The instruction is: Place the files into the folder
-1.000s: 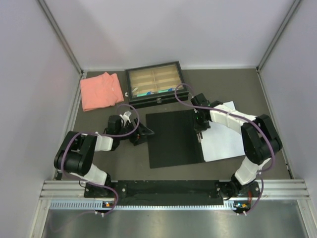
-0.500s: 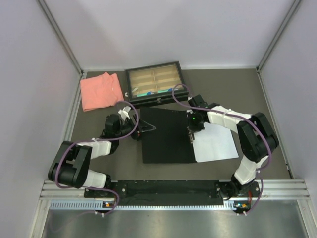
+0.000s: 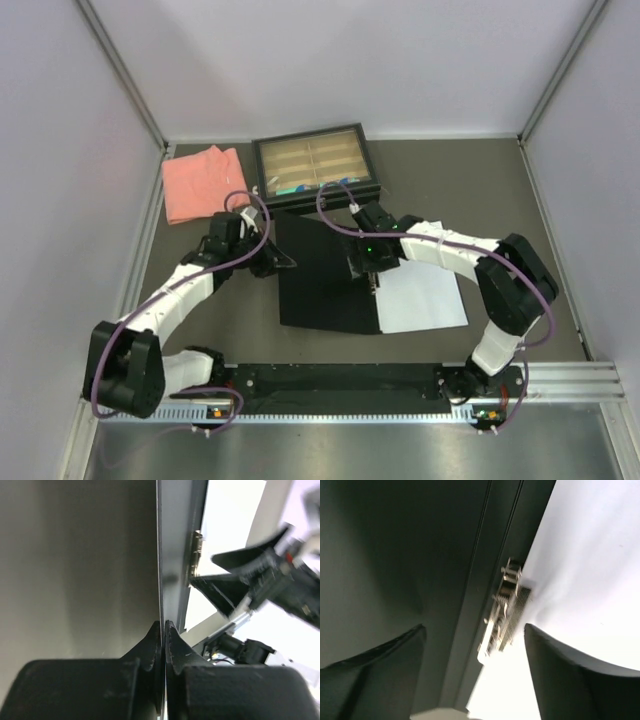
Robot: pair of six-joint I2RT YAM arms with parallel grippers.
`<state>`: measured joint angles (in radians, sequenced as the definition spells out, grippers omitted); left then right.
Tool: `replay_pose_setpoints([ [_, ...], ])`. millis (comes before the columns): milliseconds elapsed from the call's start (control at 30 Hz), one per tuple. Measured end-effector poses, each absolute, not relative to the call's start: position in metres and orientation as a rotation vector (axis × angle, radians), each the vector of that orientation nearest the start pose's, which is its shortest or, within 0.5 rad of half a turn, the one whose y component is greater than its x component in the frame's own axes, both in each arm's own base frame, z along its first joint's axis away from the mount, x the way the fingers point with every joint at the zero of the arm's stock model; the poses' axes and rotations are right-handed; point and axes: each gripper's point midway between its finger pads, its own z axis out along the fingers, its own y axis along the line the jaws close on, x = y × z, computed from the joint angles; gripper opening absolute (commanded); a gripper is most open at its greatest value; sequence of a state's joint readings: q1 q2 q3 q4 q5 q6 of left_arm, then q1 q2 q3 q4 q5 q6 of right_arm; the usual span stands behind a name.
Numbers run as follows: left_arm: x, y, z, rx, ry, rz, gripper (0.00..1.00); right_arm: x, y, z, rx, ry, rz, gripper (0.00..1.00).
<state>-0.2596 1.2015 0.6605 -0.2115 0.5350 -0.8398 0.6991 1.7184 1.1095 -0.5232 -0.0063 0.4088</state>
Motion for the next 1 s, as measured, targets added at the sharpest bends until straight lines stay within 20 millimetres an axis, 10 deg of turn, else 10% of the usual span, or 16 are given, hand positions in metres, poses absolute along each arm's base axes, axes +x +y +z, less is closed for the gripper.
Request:
replay_pose_setpoints([
  [200,0.24,-0.167,0.13,-0.5,2.502,-0.975,0.0,0.237,0.265,0.086,-0.577,2.567,0.273,0.96],
  [367,0.227,-0.151,0.145,-0.601,2.483,-0.887,0.0,0.167,0.298,0.127,-0.833,2.305,0.416,0.99],
  [500,0.222,-0.142,0.15,-0.705,2.47,-0.842,0.0,0.092,0.324,0.128,-1.08,2.117,0.529,0.99],
  [667,0.215,-0.139,0.148,-0.819,2.476,-0.826,0.0,0.05,0.354,0.112,-1.204,1.958,0.396,0.97],
  [833,0.21,-0.137,0.151,-0.881,2.481,-0.821,0.0,0.063,0.404,0.12,-1.041,1.86,0.16,0.56],
  [1000,0.206,-0.132,0.159,-0.881,2.472,-0.794,0.0,0.078,0.402,0.138,-0.835,1.795,0.049,0.11],
])
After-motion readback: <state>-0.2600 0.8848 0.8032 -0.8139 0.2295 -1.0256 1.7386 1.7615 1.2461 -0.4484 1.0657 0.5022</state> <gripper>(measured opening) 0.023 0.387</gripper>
